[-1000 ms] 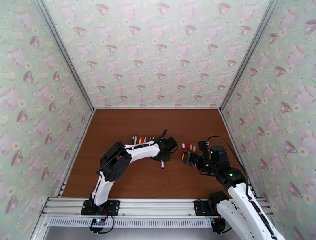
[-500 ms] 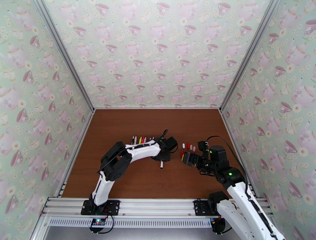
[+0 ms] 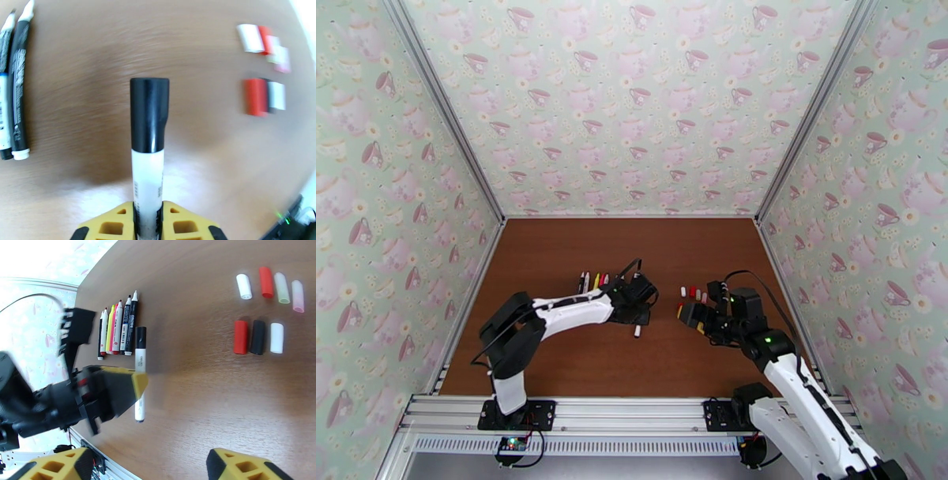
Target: Open the pen caps
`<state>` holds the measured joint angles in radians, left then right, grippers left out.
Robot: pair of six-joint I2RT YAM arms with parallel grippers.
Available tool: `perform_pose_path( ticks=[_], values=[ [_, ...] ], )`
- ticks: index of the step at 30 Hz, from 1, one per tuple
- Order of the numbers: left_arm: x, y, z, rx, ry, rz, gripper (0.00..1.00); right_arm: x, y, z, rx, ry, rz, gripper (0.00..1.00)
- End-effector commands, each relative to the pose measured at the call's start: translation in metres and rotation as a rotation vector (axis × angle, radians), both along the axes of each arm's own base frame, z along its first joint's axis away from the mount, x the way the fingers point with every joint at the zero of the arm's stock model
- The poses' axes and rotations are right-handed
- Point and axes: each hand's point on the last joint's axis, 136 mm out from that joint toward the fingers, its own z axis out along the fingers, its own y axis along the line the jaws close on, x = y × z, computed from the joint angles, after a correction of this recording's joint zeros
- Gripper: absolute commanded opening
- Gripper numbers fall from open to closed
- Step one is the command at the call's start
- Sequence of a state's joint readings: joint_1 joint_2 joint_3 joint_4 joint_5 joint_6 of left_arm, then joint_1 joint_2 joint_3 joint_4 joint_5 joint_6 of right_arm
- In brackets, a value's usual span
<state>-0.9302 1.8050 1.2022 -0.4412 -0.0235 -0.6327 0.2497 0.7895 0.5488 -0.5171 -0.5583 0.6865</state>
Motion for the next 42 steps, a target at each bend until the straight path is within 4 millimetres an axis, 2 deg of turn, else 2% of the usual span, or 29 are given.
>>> perform_pose_path(
  ticks=[1,8,15,22,23,24,30,38,42],
  values=[
    [-0.006,-0.024,0.03,-0.152,-0.07,-0.133,0.14,0.005,0.01,0.006,0.062,-0.007,0.012,0.73],
    [-0.027,-0.03,0.05,-0.29,-0.103,-0.239,0.15,0.018,0.025,0.003,0.092,0.013,0.059,0.62],
    [-0.042,-0.037,0.072,-0.373,-0.114,-0.329,0.15,0.029,0.042,0.005,0.095,0.015,0.111,0.58],
    [-0.045,-0.032,0.068,-0.341,-0.106,-0.337,0.14,0.031,0.055,0.011,0.099,-0.006,0.156,0.55],
    [-0.049,-0.027,0.057,-0.323,-0.088,-0.336,0.13,0.032,0.055,0.012,0.1,-0.008,0.156,0.55],
    [-0.051,-0.026,0.056,-0.323,-0.085,-0.339,0.13,0.032,0.056,0.013,0.103,-0.013,0.157,0.54],
    [-0.061,-0.032,0.068,-0.328,-0.116,-0.392,0.12,0.039,0.058,0.015,0.102,-0.012,0.152,0.49],
    [-0.073,-0.034,0.066,-0.294,-0.126,-0.445,0.11,0.044,0.067,0.017,0.132,0.012,0.184,0.41],
    [-0.069,-0.034,0.07,-0.294,-0.154,-0.421,0.11,0.043,0.068,0.015,0.132,0.028,0.194,0.35]
  ],
)
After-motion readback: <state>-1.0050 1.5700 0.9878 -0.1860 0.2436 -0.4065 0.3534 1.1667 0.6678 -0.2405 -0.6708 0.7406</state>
